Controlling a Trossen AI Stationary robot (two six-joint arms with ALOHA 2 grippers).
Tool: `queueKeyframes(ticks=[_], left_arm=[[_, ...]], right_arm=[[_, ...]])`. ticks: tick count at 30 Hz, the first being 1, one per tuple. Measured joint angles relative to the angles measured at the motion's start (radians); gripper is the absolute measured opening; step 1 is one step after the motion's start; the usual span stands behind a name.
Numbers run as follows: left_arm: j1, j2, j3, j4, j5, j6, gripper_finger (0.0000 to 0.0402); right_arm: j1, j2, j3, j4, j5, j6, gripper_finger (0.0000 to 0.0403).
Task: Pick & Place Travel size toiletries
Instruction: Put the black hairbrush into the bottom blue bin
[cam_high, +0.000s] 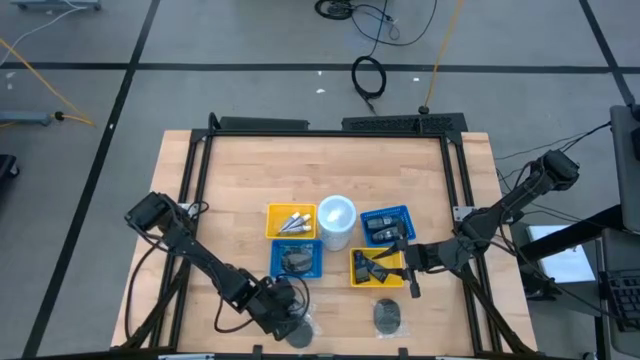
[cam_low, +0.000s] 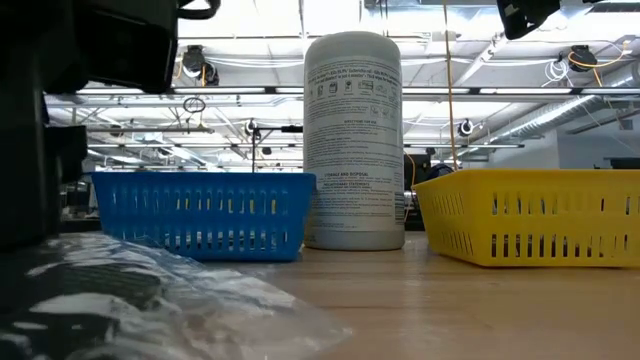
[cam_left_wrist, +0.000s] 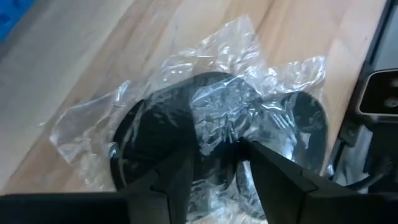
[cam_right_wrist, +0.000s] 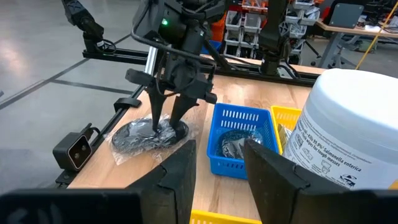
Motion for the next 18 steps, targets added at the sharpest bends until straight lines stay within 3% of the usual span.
queueKeyframes(ticks=[4, 9, 12, 16, 18], left_arm=[[0.006, 0.036, 0.003, 0.074, 0.032, 0.007, 0.0164], [0.016, 0.082, 0.002, 0.25, 0.111, 0.134, 0.014], [0.02, 0.101, 0.002, 0.303, 0.157, 0.182, 0.0104], [0.025, 0.101, 0.002, 0.254, 0.173, 0.181, 0.0024], [0.029, 0.095, 0.002, 0.242, 0.168, 0.181, 0.0012]], right_arm=[[0.0, 0.0, 0.0, -0.002, 0.0, 0.001, 0.0128], [0.0, 0.0, 0.0, -0.003, 0.0, 0.003, 0.0128], [0.0, 0.0, 0.0, -0.004, 0.0, 0.003, 0.0128], [0.0, 0.0, 0.0, -0.005, 0.0, 0.003, 0.0128], [0.0, 0.0, 0.0, -0.005, 0.0, 0.003, 0.0128]])
